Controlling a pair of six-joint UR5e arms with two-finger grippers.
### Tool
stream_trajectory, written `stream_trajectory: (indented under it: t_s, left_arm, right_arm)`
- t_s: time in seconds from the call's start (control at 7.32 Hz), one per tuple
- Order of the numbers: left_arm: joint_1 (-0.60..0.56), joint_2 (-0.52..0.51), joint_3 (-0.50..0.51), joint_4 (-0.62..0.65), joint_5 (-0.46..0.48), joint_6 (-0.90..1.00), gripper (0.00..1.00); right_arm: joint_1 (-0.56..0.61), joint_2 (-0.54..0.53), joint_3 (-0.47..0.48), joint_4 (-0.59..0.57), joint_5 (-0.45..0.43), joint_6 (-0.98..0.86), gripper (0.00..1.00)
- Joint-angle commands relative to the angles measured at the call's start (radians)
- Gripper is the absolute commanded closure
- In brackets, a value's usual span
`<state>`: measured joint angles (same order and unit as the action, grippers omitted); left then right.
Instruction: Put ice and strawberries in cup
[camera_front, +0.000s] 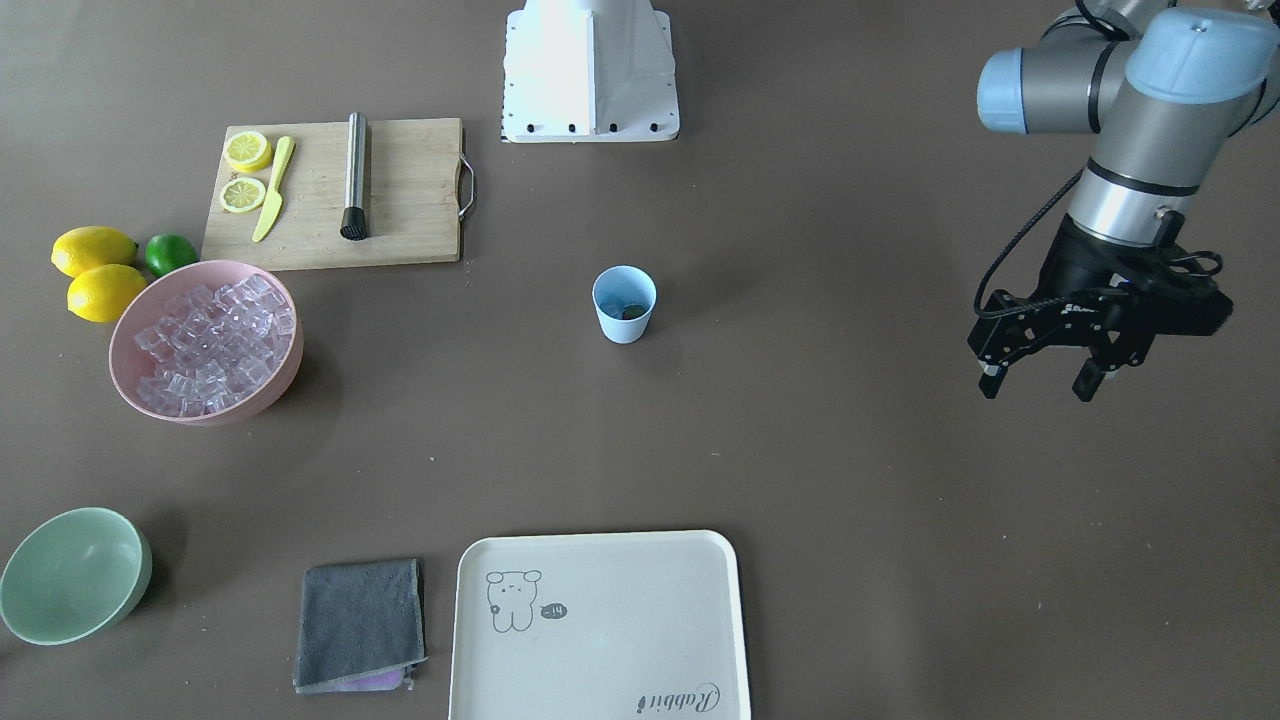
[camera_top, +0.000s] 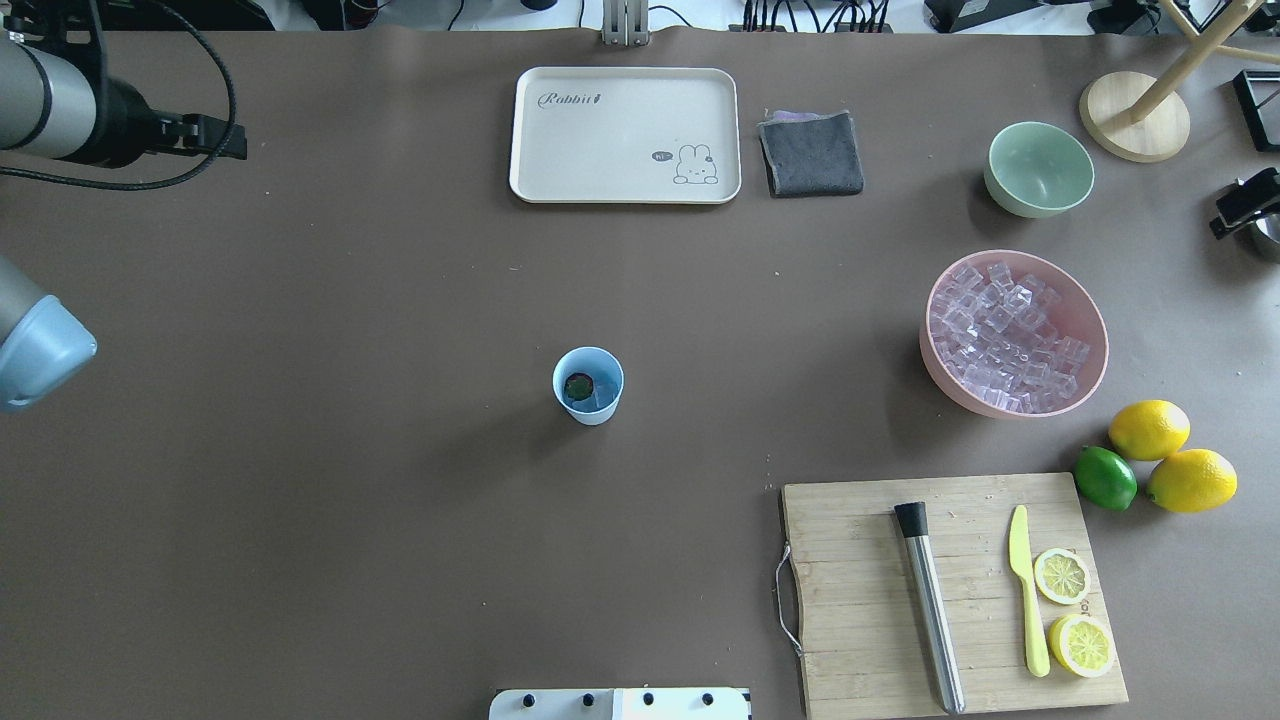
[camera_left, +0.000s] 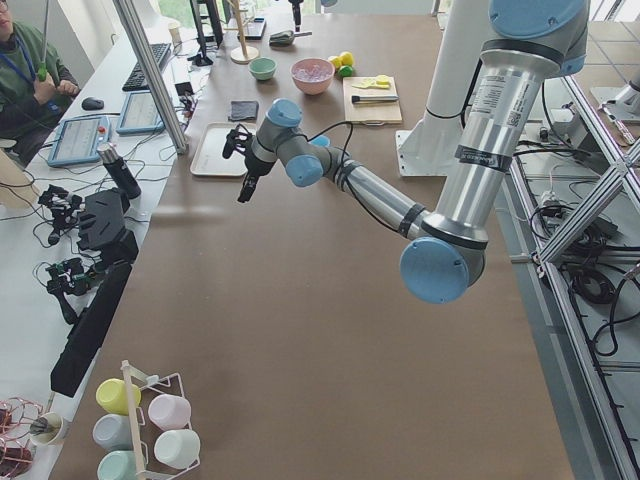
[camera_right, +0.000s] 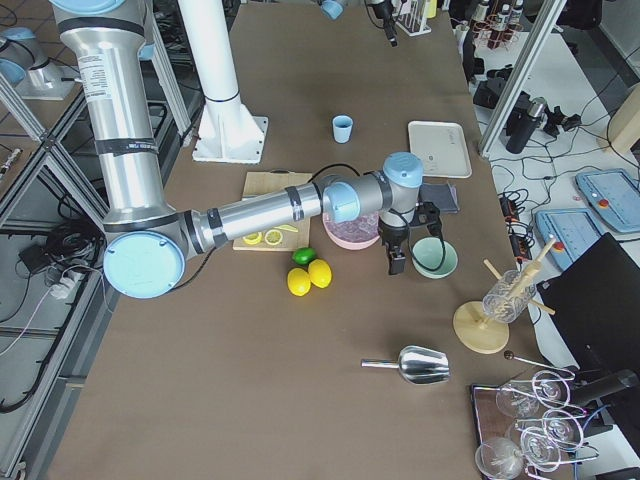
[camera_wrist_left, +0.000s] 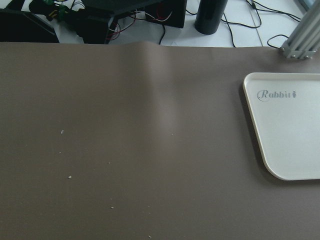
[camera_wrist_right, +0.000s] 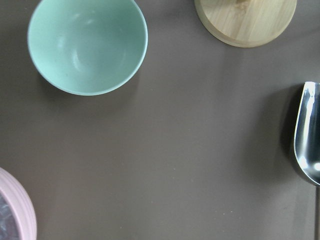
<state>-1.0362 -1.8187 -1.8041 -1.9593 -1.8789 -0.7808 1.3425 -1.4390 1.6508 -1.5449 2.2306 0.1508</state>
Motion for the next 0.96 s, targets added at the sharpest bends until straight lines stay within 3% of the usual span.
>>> stream_trajectory:
  t_s: [0.0,0.27,0.55,0.68,0.82]
  left_arm:
    - [-0.166,0.108,0.066,0.052,-0.135,0.34,0.02]
    - [-0.339,0.181,0.152,0.054,-0.263,0.62,0.02]
    - [-0.467,0.234,0.211,0.056,-0.353,0.731,0.02]
    - [-0.525,0.231,0.226,0.112,-0.437,0.768,0.02]
    - [-0.569,0.231,0.226,0.166,-0.459,0.867,0.02]
  right_arm:
    - [0.137,-0.018,-0.138,0.005,0.048,-0.162,0.0]
    - [0.223,-0.067,-0.149,0.009,0.07,-0.206,0.0]
    - [0.241,-0.069,-0.141,0.008,0.073,-0.194,0.0]
    - [0.239,-0.051,-0.138,0.003,0.087,-0.189,0.0]
    - [0.241,-0.034,-0.137,0.0,0.105,-0.168,0.0]
